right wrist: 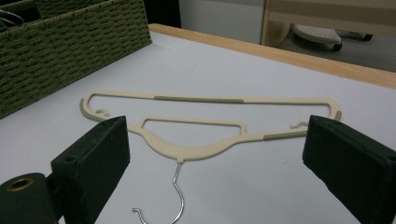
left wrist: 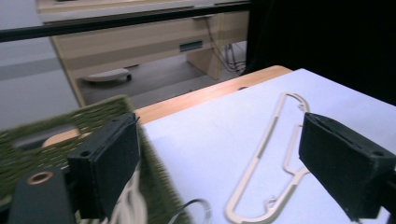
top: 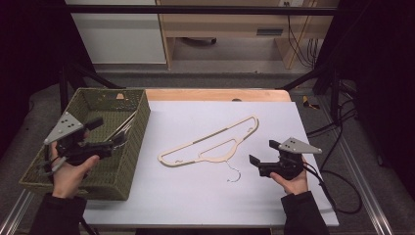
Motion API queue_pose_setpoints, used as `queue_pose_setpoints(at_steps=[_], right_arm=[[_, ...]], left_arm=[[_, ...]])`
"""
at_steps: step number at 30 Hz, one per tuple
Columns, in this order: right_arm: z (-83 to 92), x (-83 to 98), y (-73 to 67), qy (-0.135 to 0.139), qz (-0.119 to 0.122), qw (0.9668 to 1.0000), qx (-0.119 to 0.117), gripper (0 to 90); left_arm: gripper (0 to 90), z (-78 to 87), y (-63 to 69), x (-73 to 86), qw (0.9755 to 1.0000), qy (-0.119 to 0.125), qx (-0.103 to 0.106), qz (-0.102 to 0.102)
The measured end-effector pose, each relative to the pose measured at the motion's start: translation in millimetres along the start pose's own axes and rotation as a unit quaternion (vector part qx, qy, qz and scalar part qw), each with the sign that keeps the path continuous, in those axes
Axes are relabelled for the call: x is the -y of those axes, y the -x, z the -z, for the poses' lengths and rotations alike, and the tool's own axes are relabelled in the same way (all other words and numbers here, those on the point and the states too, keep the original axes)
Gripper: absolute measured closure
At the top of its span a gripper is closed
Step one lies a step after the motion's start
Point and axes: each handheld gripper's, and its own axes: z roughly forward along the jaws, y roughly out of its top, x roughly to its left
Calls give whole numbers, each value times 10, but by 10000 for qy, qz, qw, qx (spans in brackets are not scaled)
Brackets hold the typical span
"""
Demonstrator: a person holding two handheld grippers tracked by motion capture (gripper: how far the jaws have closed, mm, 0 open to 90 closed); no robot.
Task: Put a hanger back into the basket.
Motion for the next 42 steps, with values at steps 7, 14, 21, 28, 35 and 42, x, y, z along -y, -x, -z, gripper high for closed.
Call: queue_pose_setpoints(at_steps=[7,14,21,28,35,42], right_arm=[[-54,22,-19,-69,23,10000,20,88],[-108,38,-35,-174,-12,9998,13,83],[-174,59,-74,-258,-67,9996,-1,88],[-264,84,-145,-357,-49,9993,-49,118],[-418,121,-228,-635,-73,9980,1,198],[-690,190,-349,-1023,45,9947,102,292]], left_arm=[[89,-283,397,33,9984,-60,535,-152],[83,-561,669,164,9954,-254,893,-236],[83,-855,889,480,9900,-678,1222,-187],[83,-1001,929,760,9862,-1014,1305,-71],[81,-1055,895,941,9843,-1260,1227,-127],[88,-1072,857,975,9845,-1268,1207,-56]])
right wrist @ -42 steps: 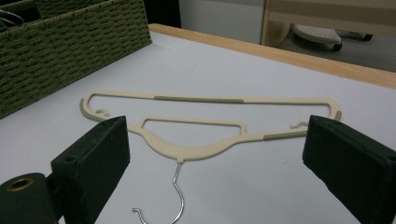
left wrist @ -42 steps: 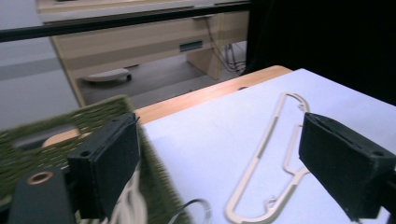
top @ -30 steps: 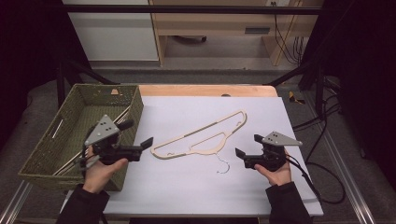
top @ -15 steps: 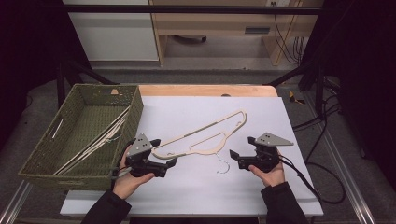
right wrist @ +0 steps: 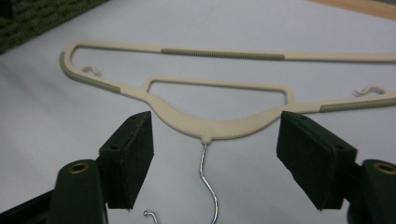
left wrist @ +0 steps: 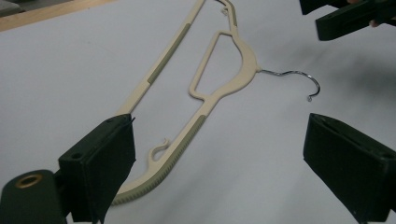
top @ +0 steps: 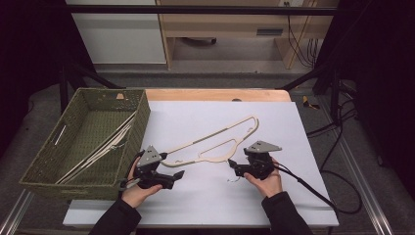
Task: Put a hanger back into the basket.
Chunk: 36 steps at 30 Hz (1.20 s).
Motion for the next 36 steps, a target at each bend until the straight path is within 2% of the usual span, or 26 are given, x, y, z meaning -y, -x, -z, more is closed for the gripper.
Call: queue_pose_setpoints(at_steps=[2,6,7,8,9,10,11,13,17,22,26,27,30,36], right_arm=[[-47,11,-5,-53,4,10000,24,314],[-220,82,-30,-317,-63,9994,127,440],[-220,82,-30,-317,-63,9994,127,440],[-262,93,-45,-418,-200,9989,54,499],[-280,100,-32,-455,-133,9989,41,520],[-280,100,-32,-455,-133,9989,41,520],[-337,113,-54,-547,-192,9983,45,569],[-382,122,-73,-638,-219,9977,38,608],[-458,147,-97,-807,-162,9966,88,688],[-480,162,-108,-821,-135,9964,188,782],[-481,177,-131,-815,-47,9961,348,818],[-479,172,-149,-831,-140,9958,361,829],[-480,175,-136,-833,-121,9957,374,852],[-482,152,-102,-907,-371,9947,303,891]], left_arm=[[88,-3,1,1,10000,-6,7,-4],[87,-6,7,6,10000,30,50,-28],[86,-6,7,6,10000,30,50,-28],[84,-2,14,8,10000,24,57,-65],[83,-2,14,8,10000,24,57,-65],[83,-3,20,8,9999,36,61,-71],[76,-3,22,8,9999,50,67,-65],[72,-2,21,8,9999,44,69,-59],[69,5,17,8,9999,44,69,-62],[69,-4,23,10,10000,17,64,-51],[69,-12,31,12,10000,-7,49,-79],[69,-13,31,12,10000,-11,45,-80],[69,-19,34,12,10000,-28,49,-78],[79,-74,50,-1,9999,-46,63,-132]])
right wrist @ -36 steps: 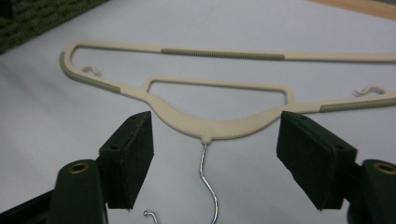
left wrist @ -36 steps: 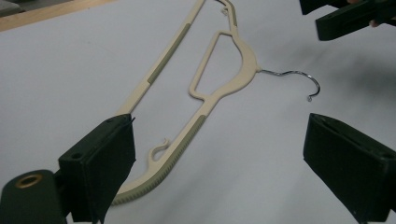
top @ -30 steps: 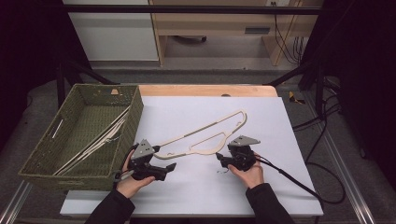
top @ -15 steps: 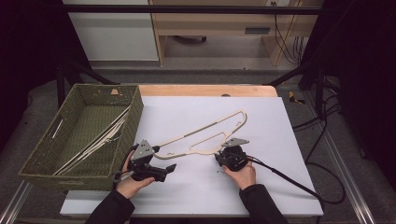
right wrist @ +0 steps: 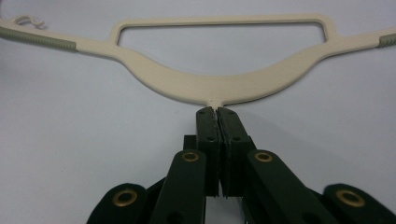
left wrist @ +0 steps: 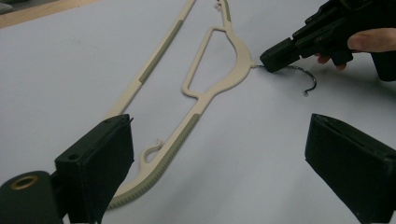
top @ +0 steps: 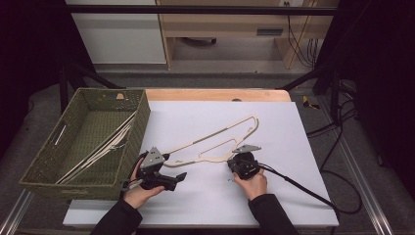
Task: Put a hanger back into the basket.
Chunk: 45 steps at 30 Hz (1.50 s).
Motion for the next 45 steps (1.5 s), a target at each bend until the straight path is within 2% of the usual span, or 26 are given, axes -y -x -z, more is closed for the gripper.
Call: queue_pose_setpoints(at_steps=[4,8,9,13,18,19,20,22,25,27,28,29,31,32,33,35,36,38,39,42,43,45], right_arm=[[1,-4,3,-5,-119,9999,2,892],[23,-9,7,1,-104,9999,-24,893],[28,-11,14,0,-51,10000,-10,893],[65,-33,16,50,-86,9999,-56,893],[123,-67,26,85,-118,9999,-71,894],[142,-76,37,113,-63,9999,-100,894],[142,-76,37,113,-63,9999,-100,894],[170,-89,34,140,-93,9998,-141,894],[198,-103,49,181,-8,9997,-151,894],[211,-108,41,173,-71,9997,-137,894],[230,-115,49,188,-15,9997,-134,894],[230,-115,49,188,-15,9997,-134,894],[246,-123,51,186,-23,9997,-144,894],[252,-123,52,176,-14,9997,-144,894],[252,-123,52,176,-14,9997,-144,894],[265,-130,54,172,-9,9997,-155,894],[265,-130,54,172,-9,9997,-155,894],[286,-140,58,197,-16,9997,-150,894],[300,-144,61,200,12,9996,-177,895],[323,-153,59,216,33,9996,-164,894],[323,-153,59,216,33,9996,-164,894],[347,-166,54,236,38,9996,-181,895]], left_arm=[[92,-54,8,-25,10000,-12,20,-13],[94,-119,24,-70,9998,-130,18,-154],[94,-119,24,-70,9998,-130,18,-154],[97,-188,43,-129,9995,-220,40,-236],[105,-334,67,-228,9988,-334,81,-342],[108,-409,75,-273,9985,-395,94,-362],[112,-409,75,-273,9985,-395,94,-362],[118,-529,104,-347,9979,-467,132,-427],[127,-593,122,-387,9975,-505,144,-463],[134,-674,138,-434,9969,-564,173,-518],[141,-745,155,-465,9963,-637,176,-559],[142,-745,155,-465,9963,-637,176,-559],[157,-839,169,-495,9954,-714,186,-615],[157,-927,190,-512,9939,-817,201,-713],[162,-927,190,-512,9939,-817,201,-713],[177,-1041,218,-537,9904,-997,166,-941],[184,-1041,218,-537,9904,-997,166,-941],[202,-1128,237,-564,9880,-1094,175,-1075],[210,-1128,237,-564,9880,-1094,175,-1075],[254,-1214,286,-581,9851,-1160,154,-1261],[268,-1214,286,-581,9851,-1160,154,-1261],[298,-1273,325,-590,9823,-1192,113,-1441]])
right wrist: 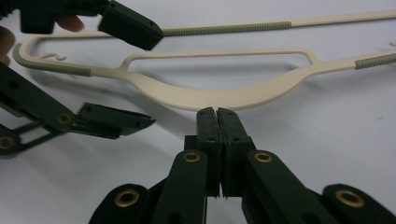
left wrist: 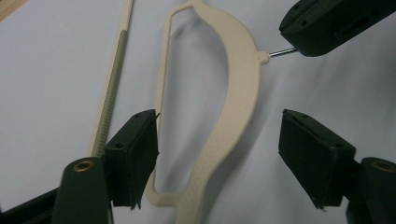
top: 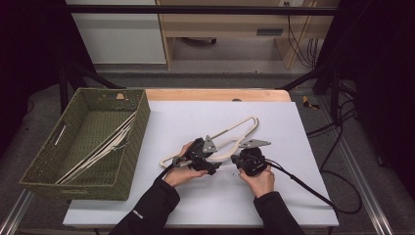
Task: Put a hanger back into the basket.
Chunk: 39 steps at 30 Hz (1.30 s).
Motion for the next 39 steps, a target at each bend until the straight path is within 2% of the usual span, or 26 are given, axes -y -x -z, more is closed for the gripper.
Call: queue_pose_setpoints(at_steps=[5,9,14,17,21,24,25,26,27,28,29,33,35,36,37,39], right_arm=[[54,-31,-34,60,55,10000,-1,894],[89,-49,-45,86,61,9999,-16,894],[125,-67,-72,93,35,9999,-58,894],[121,-69,-81,66,-16,10000,-60,893],[125,-68,-76,46,15,9999,-114,890],[145,-77,-64,60,25,9999,-144,881],[229,-96,-52,195,-5,9996,-215,805],[229,-96,-52,195,-5,9996,-215,805],[366,-123,-16,471,70,9983,-334,746],[421,-133,-1,618,92,9974,-372,719],[515,-147,27,864,125,9953,-412,678],[776,-139,179,1420,61,9890,-402,540],[854,-107,280,1551,12,9874,-324,474],[854,-107,280,1551,12,9874,-324,474],[890,-73,371,1597,-117,9868,-238,426],[903,-38,443,1604,-193,9866,-224,388]], left_arm=[[400,-63,45,-61,9998,-53,1,-165],[511,-105,65,-84,9998,-36,-20,-181],[651,-123,61,-91,9996,-158,29,-227],[670,-131,71,-92,9996,-155,55,-218],[684,-125,101,-110,9991,-234,-2,-359],[694,-109,107,-111,9991,-216,16,-378],[696,-92,103,-110,9988,-253,17,-410],[696,-81,97,-108,9988,-257,14,-419],[700,-59,87,-109,9988,-243,16,-415],[703,-35,79,-113,9989,-235,15,-401],[708,-19,72,-115,9990,-222,2,-389],[728,57,40,-121,9995,-119,-8,-309],[738,134,2,-126,9996,-101,-47,-269],[743,134,2,-126,9996,-101,-47,-269],[749,188,-25,-131,9996,-66,-112,-238],[761,227,-43,-135,9996,-65,-147,-232]])
